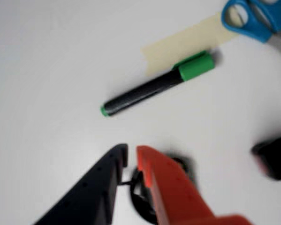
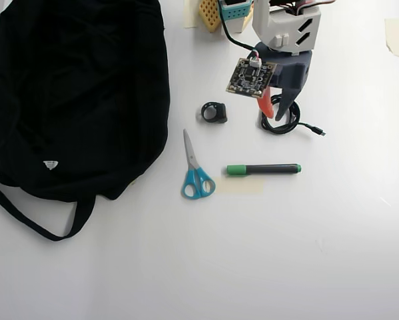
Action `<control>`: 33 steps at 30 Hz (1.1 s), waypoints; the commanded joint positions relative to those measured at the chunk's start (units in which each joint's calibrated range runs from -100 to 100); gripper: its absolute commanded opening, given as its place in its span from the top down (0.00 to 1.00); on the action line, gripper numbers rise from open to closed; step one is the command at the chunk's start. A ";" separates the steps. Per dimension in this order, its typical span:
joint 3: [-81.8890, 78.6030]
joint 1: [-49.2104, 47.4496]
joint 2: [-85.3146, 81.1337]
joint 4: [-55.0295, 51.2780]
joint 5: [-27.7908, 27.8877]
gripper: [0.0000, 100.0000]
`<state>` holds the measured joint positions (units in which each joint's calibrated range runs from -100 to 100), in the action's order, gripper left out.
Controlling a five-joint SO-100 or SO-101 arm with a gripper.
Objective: Put the green marker into the black bag
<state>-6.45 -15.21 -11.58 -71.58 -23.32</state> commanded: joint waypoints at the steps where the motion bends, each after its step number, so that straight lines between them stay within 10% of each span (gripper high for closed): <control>1: 1.50 0.33 0.71 0.86 -4.26 0.98; 33: 24.33 1.37 28.59 -14.99 -24.08 0.98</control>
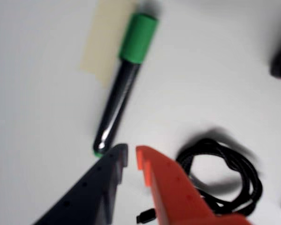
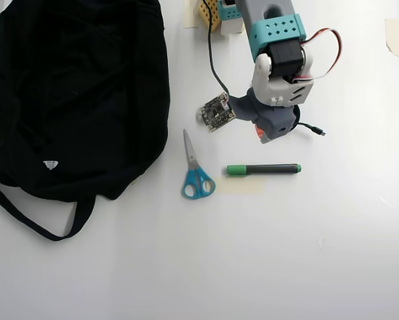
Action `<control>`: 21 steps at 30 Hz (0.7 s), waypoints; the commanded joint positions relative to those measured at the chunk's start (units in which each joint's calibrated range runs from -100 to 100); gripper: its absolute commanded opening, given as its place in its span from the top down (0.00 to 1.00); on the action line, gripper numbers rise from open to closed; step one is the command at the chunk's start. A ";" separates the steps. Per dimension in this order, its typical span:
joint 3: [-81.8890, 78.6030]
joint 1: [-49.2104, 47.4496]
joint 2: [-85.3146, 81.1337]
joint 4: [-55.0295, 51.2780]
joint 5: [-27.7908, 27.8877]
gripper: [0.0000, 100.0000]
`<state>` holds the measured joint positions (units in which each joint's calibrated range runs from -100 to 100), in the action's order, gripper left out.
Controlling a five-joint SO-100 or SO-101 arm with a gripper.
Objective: Put the green marker into the black bag
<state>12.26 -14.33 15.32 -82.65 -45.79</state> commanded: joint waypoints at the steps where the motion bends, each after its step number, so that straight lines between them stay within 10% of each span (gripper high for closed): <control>1: 6.87 0.42 2.86 -4.77 -2.04 0.98; 21: 22.96 -0.11 18.04 -6.75 -7.80 0.98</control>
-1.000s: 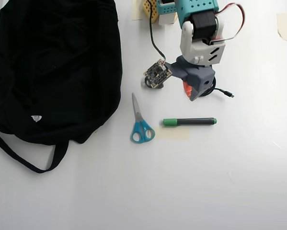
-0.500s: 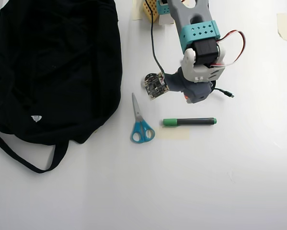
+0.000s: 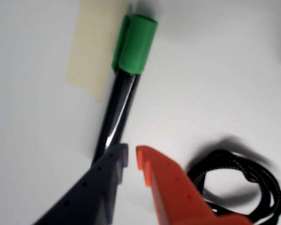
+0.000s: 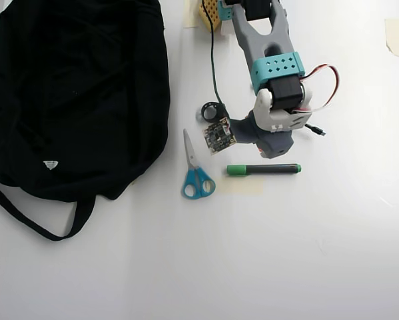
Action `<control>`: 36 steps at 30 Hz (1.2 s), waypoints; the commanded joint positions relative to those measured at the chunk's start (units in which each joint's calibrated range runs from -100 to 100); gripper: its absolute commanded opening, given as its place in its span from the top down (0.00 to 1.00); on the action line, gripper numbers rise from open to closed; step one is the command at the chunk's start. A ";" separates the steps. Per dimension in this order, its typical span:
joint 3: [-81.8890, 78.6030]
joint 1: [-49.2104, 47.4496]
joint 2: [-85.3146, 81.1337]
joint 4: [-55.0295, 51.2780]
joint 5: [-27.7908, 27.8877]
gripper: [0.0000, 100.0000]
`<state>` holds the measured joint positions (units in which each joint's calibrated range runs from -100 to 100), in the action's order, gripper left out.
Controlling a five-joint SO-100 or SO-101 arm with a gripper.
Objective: Put the green marker into the black bag
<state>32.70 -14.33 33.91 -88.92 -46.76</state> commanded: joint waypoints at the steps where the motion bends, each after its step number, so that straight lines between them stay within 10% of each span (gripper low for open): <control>1: 2.52 -0.18 -0.55 -0.40 -6.93 0.98; 36: 5.48 -4.97 6.67 11.06 -7.14 0.98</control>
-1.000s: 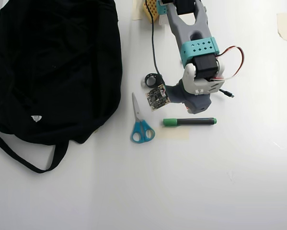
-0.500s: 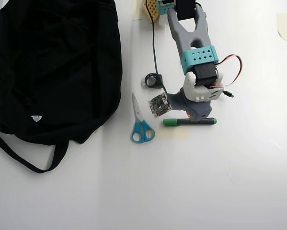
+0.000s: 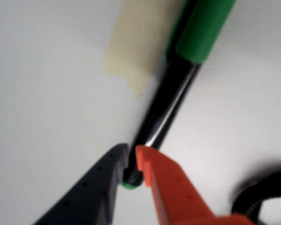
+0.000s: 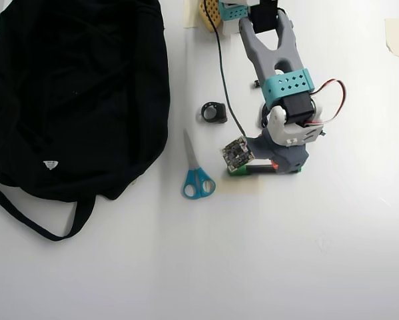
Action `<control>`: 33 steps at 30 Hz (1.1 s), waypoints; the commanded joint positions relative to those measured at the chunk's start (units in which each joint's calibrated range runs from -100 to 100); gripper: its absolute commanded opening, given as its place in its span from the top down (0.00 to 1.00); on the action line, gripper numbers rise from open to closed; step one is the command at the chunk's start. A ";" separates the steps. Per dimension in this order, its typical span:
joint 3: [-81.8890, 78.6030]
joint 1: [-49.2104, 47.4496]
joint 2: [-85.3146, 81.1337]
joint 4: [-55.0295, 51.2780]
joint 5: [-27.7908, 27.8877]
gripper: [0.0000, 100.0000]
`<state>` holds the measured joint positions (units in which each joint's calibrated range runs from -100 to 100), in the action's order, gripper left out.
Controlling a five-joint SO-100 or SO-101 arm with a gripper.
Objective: Put the green marker into the black bag
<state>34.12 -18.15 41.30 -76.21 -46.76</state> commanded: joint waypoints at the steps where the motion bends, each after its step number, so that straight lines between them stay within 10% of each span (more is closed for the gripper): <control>1: 4.07 -1.37 -0.72 -2.51 -7.77 0.98; 33: 6.94 -0.18 0.44 -3.20 -11.13 0.89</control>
<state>38.05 -18.37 42.63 -83.00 -47.50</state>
